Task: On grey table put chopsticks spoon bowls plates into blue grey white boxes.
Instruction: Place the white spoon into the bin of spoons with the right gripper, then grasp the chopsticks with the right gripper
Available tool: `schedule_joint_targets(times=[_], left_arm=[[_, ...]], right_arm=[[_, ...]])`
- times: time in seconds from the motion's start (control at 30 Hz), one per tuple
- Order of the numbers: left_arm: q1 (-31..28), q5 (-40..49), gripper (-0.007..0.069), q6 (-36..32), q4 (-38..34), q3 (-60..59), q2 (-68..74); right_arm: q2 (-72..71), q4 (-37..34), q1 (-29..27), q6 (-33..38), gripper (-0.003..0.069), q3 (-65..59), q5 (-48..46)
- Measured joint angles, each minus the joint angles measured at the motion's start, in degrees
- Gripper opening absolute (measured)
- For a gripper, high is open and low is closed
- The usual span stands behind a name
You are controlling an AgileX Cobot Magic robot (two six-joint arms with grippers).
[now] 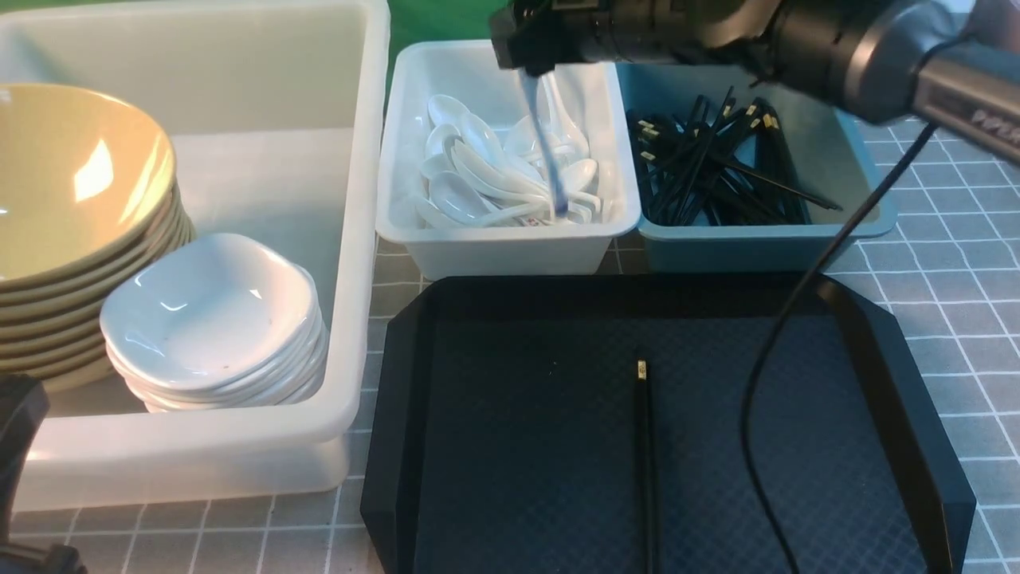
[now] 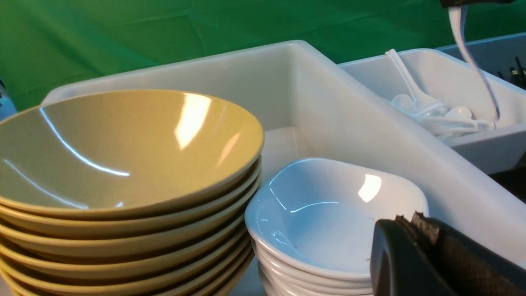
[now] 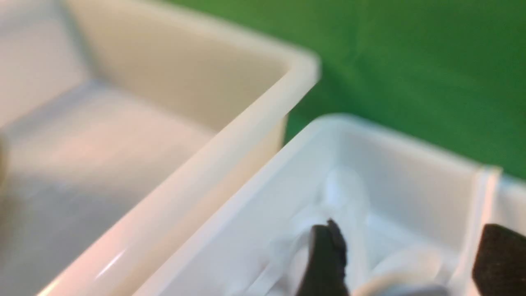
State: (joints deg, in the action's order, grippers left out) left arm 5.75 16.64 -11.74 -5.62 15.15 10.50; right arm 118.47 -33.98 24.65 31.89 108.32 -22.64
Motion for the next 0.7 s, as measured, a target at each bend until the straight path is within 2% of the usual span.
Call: schedule_joint_targets(times=[0.03,0.17,0.23,0.27,0.37,0.53,0.57,0.7], left_arm=[[0.0,0.1,-0.0011,0.0,0.0,0.0,0.0],[0.0,0.1,-0.0011,0.0,0.0,0.0,-0.1],[0.0,0.0,-0.0011,0.0,0.0,0.0,-0.3],[0.0,-0.1,-0.0011,0.0,0.0,0.0,-0.9],[0.0,-0.1,-0.0011,0.0,0.0,0.0,-2.4],[0.0,-0.1,-0.0011,0.0,0.5,0.0,-4.4],[0.0,-0.1,-0.0011,0.0,0.9,0.0,-5.2],[0.0,-0.1,-0.0011,0.0,1.5,0.0,-5.8]], right_arm=[[-1.2,3.1,-0.5,-3.7,0.0515,0.1,-6.4],[-4.6,16.6,-0.7,-16.4,0.0524,0.3,-20.2],[-4.9,20.1,-0.7,-20.1,0.0525,0.3,-24.3],[-4.9,22.2,-0.7,-23.5,0.0526,0.0,-29.8],[-4.9,23.8,-0.3,-27.3,0.0525,-4.2,-39.5],[-4.8,24.2,2.6,-30.7,0.0527,-16.4,-40.3],[-4.8,24.2,4.2,-31.3,0.0527,-21.9,-38.9],[-4.8,25.1,7.9,-34.3,0.0526,-30.1,-31.7]])
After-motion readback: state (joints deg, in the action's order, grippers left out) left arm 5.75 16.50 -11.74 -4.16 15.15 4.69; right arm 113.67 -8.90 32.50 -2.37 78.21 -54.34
